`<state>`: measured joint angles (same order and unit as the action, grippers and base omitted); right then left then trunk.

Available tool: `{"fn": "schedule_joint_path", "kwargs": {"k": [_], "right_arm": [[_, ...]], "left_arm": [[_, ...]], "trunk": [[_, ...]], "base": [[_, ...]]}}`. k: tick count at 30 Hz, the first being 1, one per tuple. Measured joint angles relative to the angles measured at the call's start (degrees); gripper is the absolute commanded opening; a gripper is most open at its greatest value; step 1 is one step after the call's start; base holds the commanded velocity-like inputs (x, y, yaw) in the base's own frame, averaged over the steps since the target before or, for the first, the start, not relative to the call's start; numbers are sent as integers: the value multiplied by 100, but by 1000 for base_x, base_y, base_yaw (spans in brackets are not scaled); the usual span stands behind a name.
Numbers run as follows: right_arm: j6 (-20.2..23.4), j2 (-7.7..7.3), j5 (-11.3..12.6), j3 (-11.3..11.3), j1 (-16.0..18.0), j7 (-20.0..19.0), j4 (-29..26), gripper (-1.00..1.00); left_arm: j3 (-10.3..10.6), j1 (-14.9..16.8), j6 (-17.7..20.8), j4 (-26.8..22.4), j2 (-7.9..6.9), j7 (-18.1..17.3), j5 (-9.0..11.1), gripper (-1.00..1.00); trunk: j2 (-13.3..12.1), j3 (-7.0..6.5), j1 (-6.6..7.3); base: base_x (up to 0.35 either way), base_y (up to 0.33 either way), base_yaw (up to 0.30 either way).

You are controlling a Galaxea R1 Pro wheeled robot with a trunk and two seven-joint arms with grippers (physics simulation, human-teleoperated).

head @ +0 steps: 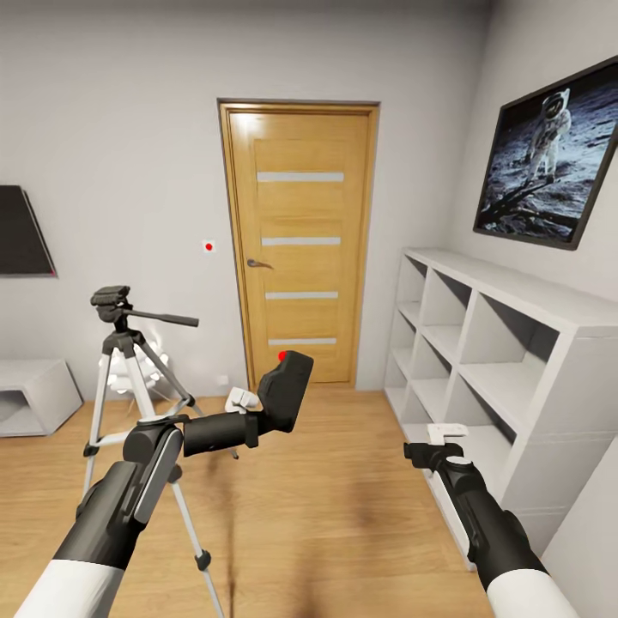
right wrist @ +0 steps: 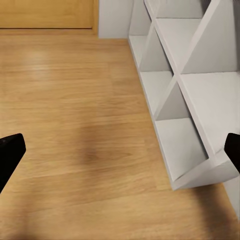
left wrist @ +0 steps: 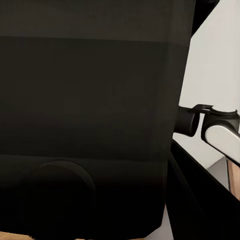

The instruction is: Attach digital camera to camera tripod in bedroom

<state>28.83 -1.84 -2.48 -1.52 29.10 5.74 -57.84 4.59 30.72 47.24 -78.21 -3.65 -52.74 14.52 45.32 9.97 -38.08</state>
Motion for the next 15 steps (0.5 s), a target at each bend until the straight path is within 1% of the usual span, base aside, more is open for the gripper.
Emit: {"fn": "schedule_joint_path", "kwargs": {"k": [15], "right_arm": [[0, 0, 0, -6, 1, -1, 0, 100]], "left_arm": [[-4, -1, 0, 61, 0, 0, -5, -100]], "trunk": [[-603, -270, 330]], "base": [[0, 0, 0]]}}
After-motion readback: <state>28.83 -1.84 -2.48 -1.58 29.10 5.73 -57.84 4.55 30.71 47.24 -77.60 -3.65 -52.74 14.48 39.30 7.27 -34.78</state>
